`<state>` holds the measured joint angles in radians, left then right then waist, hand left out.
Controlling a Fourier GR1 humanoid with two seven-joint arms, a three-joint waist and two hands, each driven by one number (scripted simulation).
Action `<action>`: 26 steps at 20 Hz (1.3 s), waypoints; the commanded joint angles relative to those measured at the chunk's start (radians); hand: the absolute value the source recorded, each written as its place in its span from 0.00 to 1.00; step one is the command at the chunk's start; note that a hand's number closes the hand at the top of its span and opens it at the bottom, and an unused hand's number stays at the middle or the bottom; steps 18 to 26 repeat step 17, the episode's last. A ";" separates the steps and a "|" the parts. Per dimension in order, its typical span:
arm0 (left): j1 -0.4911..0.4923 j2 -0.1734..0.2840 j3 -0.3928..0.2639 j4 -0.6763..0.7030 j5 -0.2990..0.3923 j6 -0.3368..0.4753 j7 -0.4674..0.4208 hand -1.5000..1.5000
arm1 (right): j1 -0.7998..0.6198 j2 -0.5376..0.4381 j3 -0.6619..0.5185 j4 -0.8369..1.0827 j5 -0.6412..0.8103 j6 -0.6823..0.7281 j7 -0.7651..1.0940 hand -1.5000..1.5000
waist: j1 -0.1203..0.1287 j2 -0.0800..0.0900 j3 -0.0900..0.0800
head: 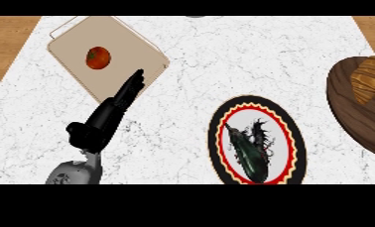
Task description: Pick the croissant from the plate and place it in the bowl
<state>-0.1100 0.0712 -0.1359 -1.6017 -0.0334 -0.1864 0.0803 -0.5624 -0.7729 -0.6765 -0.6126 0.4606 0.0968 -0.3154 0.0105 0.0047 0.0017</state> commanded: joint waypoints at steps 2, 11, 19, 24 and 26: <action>0.029 0.011 0.002 -0.060 0.019 -0.016 0.037 0.50 | 0.040 -0.129 -0.122 0.161 -0.089 0.048 -0.062 0.00 | 0.004 0.001 0.001; 0.019 0.007 0.020 -0.015 0.013 -0.012 -0.017 0.50 | 0.209 -0.300 -0.252 0.355 -0.184 0.173 -0.277 0.00 | -0.001 0.006 0.006; 0.047 0.011 0.021 -0.010 0.014 -0.021 -0.049 0.50 | 0.302 -0.322 -0.272 0.410 -0.204 0.287 -0.382 0.00 | -0.003 0.005 0.008; 0.047 0.011 0.021 -0.010 0.014 -0.021 -0.049 0.50 | 0.302 -0.322 -0.272 0.410 -0.204 0.287 -0.382 0.00 | -0.003 0.005 0.008; 0.047 0.011 0.021 -0.010 0.014 -0.021 -0.049 0.50 | 0.302 -0.322 -0.272 0.410 -0.204 0.287 -0.382 0.00 | -0.003 0.005 0.008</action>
